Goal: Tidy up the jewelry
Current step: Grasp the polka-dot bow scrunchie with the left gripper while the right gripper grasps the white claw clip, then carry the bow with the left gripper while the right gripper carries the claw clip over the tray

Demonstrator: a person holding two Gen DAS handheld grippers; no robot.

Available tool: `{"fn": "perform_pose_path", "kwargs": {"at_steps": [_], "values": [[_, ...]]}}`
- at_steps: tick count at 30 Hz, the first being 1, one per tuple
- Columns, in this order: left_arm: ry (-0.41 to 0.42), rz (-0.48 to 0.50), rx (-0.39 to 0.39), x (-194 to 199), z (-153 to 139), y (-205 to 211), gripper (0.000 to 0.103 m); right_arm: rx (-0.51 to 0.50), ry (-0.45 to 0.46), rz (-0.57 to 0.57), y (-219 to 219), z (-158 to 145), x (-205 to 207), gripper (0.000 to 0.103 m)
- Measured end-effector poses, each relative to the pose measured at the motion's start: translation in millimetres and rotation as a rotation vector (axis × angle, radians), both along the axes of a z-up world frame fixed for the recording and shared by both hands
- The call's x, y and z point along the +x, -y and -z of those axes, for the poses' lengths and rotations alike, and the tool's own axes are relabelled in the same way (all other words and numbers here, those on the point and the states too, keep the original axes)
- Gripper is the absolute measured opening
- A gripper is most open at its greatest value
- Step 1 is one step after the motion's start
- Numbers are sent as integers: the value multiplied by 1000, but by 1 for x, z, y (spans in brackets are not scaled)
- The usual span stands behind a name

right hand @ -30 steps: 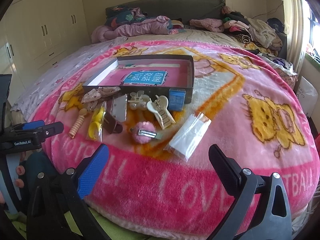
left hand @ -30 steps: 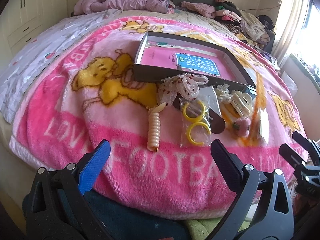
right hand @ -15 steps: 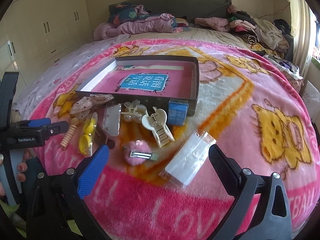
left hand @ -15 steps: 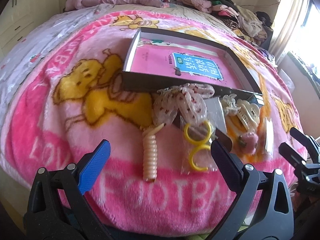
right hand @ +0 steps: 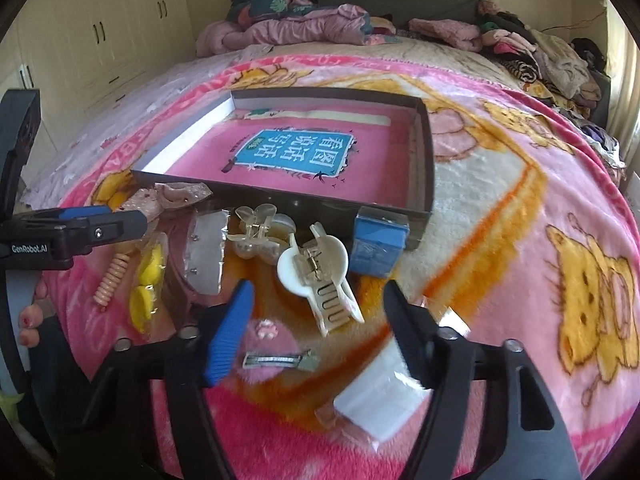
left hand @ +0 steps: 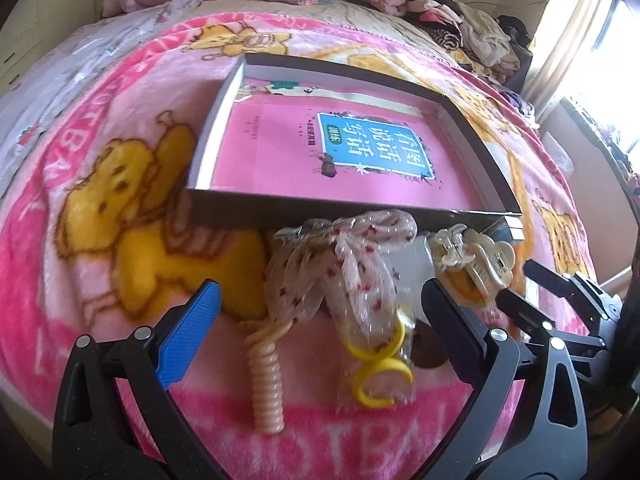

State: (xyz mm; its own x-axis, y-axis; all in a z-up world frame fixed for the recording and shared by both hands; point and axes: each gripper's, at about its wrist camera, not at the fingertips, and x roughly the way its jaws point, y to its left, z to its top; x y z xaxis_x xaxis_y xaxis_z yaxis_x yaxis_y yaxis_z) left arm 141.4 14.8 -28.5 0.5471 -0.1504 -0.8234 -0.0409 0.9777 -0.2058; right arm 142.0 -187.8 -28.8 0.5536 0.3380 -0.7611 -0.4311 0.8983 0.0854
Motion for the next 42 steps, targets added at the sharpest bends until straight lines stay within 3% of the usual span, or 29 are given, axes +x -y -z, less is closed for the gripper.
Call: {"fn": "perform_pose_path", "kwargs": {"at_steps": [5,10,11,12,14,15,18,33,42], "values": [[-8,12,-15,11,6,0,82,-6,-21,-10,-4,9,11,52],[-22,26,-47,19,13,-2,66,-4,-38,-22,-5,15,18,41],[-24,33,-57,20,14,-3,61,-5,-43,-27,-6,17,19,39],[-21,44,-68,20,14,-2,49,-7,-44,-29,-7,18,20,37],[-14,49,-66,21,14,-3,43,-11,-36,-36,-7,18,20,31],[-13,54,-69,21,14,-4,34,-6,-37,-39,-7,18,20,28],[-7,59,-77,20,14,-5,14,7,-33,-45,-6,17,19,27],[94,56,-85,5,-28,-21,9,77,52,-49,6,-29,2,25],[126,29,-65,24,-43,-33,9,98,106,-15,9,-47,25,25]]}}
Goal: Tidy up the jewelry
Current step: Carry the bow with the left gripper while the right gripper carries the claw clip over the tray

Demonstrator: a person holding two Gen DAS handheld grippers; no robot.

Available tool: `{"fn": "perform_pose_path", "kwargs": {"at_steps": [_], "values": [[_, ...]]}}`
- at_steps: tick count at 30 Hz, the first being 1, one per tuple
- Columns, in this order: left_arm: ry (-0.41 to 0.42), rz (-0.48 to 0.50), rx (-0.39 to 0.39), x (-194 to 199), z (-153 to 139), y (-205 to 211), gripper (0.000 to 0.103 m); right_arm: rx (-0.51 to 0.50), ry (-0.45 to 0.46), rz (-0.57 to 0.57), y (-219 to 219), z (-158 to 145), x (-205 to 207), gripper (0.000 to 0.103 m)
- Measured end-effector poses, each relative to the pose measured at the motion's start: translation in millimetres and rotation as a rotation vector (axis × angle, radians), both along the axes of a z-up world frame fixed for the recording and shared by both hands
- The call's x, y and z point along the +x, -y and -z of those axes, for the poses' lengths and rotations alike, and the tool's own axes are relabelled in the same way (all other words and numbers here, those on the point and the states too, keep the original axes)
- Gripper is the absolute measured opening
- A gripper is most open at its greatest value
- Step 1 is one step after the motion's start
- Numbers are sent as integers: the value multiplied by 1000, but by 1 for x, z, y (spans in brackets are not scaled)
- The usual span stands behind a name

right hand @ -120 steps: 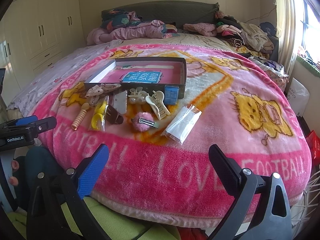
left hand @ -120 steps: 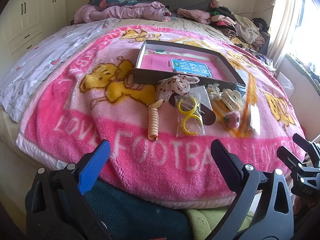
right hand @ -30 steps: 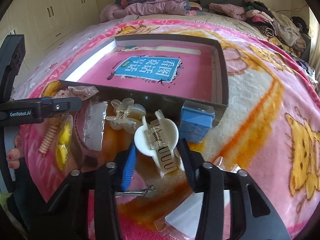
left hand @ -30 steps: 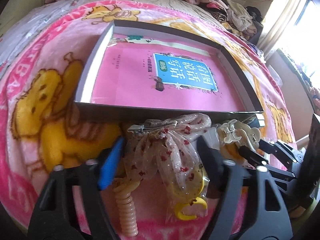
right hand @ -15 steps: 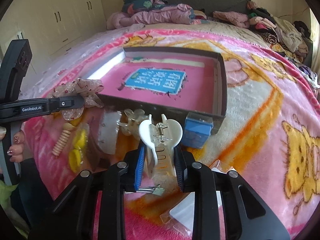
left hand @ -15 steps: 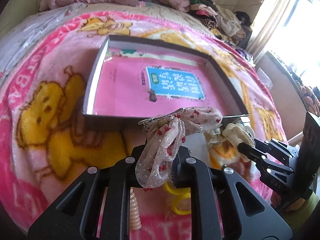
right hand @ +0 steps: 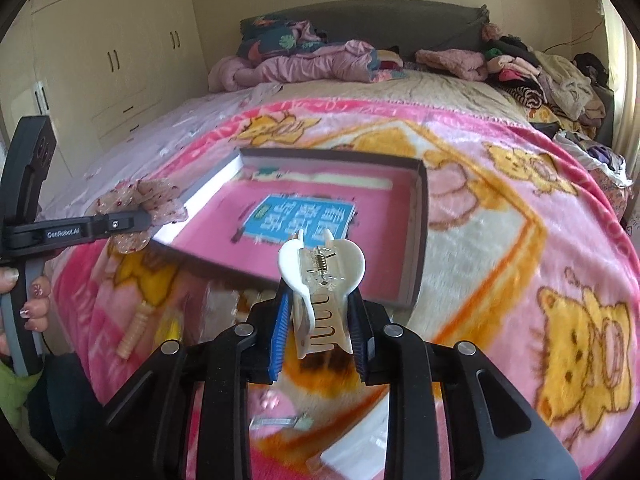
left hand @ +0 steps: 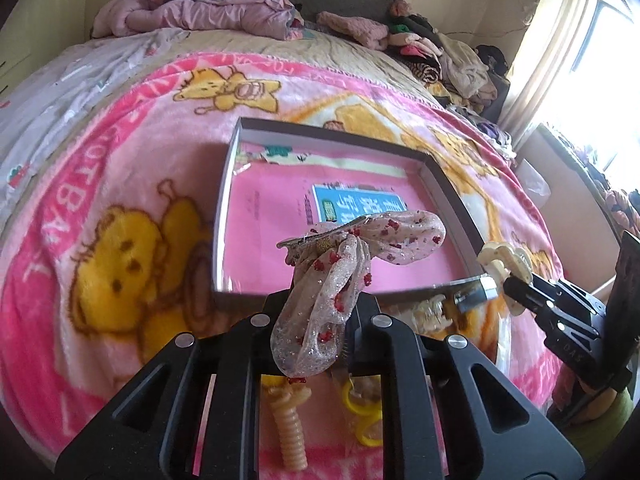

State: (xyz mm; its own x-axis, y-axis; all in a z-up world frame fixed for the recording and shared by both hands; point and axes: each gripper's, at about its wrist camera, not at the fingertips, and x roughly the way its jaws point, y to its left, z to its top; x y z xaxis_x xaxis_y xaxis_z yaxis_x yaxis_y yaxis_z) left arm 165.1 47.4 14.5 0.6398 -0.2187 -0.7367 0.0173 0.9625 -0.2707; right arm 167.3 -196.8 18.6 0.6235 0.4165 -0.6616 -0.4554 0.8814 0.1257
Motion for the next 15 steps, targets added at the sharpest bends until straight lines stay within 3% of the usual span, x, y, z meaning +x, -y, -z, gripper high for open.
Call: {"fn": "perform_pose_path", "kwargs": {"at_steps": [15], "values": [[-23,-18,30,51,19,4,10,-26,-28,68,-6,24,75,25]]}}
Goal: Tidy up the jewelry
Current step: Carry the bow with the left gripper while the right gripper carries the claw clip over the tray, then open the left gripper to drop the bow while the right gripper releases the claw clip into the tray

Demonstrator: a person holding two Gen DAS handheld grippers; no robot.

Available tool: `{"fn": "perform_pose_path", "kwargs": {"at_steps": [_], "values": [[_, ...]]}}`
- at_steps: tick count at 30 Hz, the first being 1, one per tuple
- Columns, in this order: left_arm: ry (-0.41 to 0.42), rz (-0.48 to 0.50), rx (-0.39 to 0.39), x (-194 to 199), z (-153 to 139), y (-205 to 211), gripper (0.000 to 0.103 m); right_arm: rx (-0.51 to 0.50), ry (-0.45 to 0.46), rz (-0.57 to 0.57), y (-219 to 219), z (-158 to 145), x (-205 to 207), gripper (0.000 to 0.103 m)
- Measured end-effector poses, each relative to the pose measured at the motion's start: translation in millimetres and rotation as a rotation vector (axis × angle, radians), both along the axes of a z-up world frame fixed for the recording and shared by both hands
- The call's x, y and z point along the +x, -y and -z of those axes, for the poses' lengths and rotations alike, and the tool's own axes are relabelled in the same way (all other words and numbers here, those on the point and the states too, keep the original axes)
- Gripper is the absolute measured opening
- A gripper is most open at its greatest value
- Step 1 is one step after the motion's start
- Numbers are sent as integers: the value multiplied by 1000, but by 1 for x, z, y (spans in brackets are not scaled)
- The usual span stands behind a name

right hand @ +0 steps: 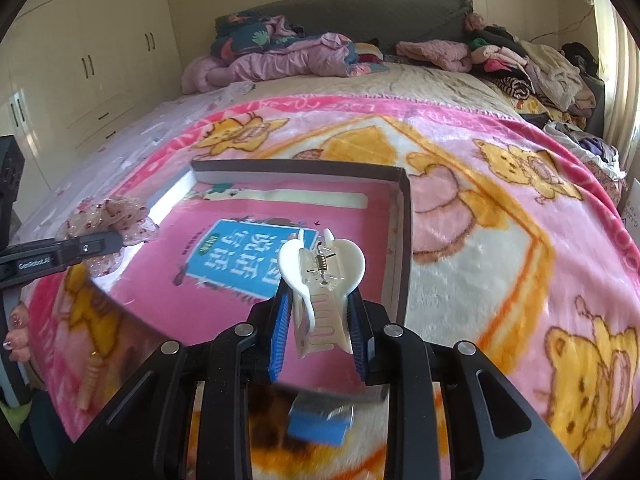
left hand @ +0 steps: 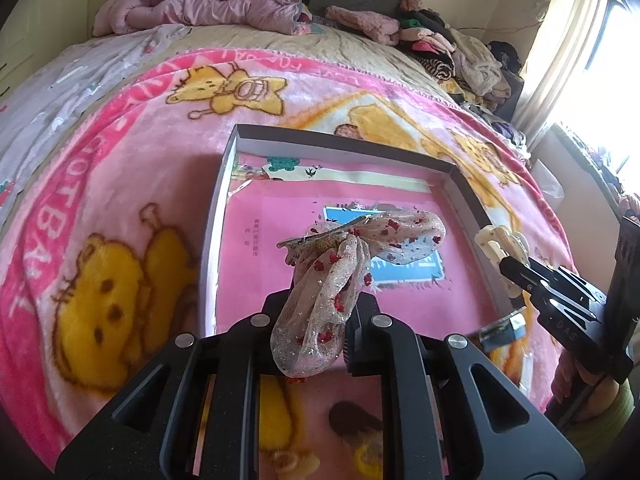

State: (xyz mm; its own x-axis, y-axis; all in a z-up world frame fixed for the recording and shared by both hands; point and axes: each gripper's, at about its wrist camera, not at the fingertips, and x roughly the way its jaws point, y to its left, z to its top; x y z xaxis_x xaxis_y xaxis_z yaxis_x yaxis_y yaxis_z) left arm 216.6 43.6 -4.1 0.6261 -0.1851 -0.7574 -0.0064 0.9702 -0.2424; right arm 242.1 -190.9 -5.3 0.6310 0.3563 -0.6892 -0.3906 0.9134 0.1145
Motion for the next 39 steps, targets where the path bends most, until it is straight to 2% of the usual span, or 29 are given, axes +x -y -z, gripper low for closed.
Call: {"fn": "perform_pose_path", "kwargs": {"at_steps": [10,21,23,25,26,29,31,32,34,37,39], "values": [[-30,-8,44,25,19,1,10,-23,-61,19,-6,25,35,25],[-65,-3,45,36,35,-2,14,-44,-84,33,-9,33,43,27],[-67,1,48,35,35,-1,18,-41,-81,32,-8,32,42,32],[-69,5,46,34,36,-1,20,-38,-68,39,-6,29,41,45],[-69,7,45,32,35,-1,21,-37,-62,43,-5,28,39,46],[-61,10,50,28,31,0,33,-26,-51,50,0,21,34,51],[-52,9,51,23,26,2,41,-16,-40,59,6,17,30,61],[-49,9,51,21,24,2,43,-10,-36,62,8,14,28,63],[-39,2,52,16,19,2,58,0,-24,70,12,7,21,66],[-23,-12,54,7,9,2,68,14,-8,79,19,-1,12,76],[-12,-18,51,0,4,1,75,23,1,86,23,-6,5,78]]}}
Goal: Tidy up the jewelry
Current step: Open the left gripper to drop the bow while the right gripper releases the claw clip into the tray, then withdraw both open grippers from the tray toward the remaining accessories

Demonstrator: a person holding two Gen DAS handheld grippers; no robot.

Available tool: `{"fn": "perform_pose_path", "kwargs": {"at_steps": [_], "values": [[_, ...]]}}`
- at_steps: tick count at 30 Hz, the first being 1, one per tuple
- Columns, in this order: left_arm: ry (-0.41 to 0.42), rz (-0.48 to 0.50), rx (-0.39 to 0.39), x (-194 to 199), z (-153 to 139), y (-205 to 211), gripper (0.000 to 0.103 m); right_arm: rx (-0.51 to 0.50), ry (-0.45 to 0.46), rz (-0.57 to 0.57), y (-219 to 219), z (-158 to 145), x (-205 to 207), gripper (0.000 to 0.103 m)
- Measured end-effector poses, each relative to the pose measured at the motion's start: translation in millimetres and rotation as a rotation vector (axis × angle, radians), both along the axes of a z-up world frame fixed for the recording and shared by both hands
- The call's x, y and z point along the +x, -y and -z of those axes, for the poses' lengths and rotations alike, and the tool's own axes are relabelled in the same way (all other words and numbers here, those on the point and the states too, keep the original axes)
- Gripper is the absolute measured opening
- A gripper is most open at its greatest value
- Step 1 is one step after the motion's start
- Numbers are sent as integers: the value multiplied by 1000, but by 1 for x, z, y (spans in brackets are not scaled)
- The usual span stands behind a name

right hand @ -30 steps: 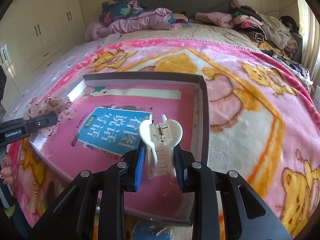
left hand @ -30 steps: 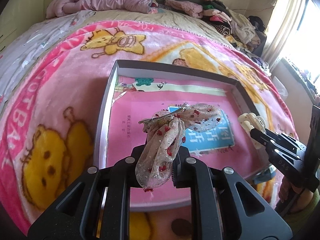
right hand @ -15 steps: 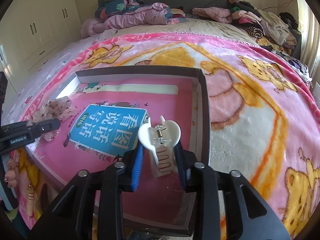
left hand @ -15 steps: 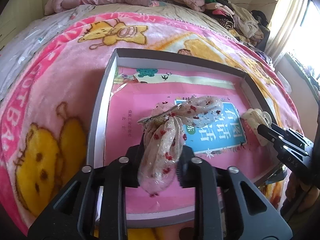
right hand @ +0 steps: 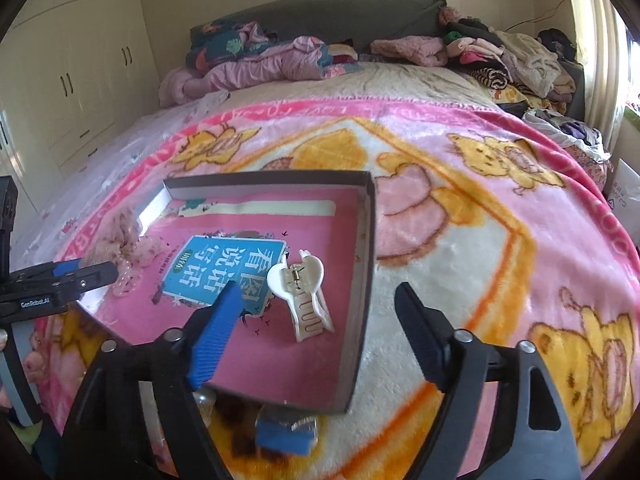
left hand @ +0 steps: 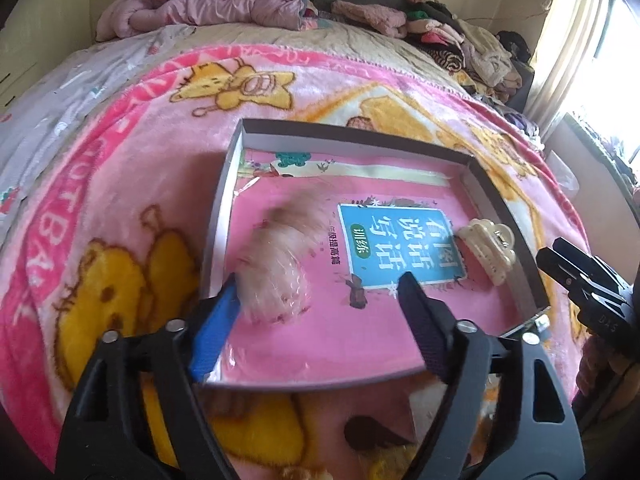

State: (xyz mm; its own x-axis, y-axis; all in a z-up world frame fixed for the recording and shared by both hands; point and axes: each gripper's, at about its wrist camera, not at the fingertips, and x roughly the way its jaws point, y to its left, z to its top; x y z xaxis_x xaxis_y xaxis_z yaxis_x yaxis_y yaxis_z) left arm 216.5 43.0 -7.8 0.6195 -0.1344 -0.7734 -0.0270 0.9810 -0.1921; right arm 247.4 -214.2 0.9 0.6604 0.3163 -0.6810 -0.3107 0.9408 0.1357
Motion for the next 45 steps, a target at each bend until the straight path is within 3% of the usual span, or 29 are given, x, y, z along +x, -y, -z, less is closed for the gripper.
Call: {"fn": "perform_pose_path", "kwargs": {"at_steps": [4,26,35,45], "values": [[14,-12,-9,-13,-8,-2,82,4,10,10,7,-7,-14,82],[74,-9,-11,-97,-27,7,82,0,62,-58,10,-34,-99,83],[66,7,-20,-119,-22,14,82,-23,69,-119,3,-34,-121,83],[14,65,-43,-131,-4,34,82,-81,51,-190,-6,-14,-141,83]]}}
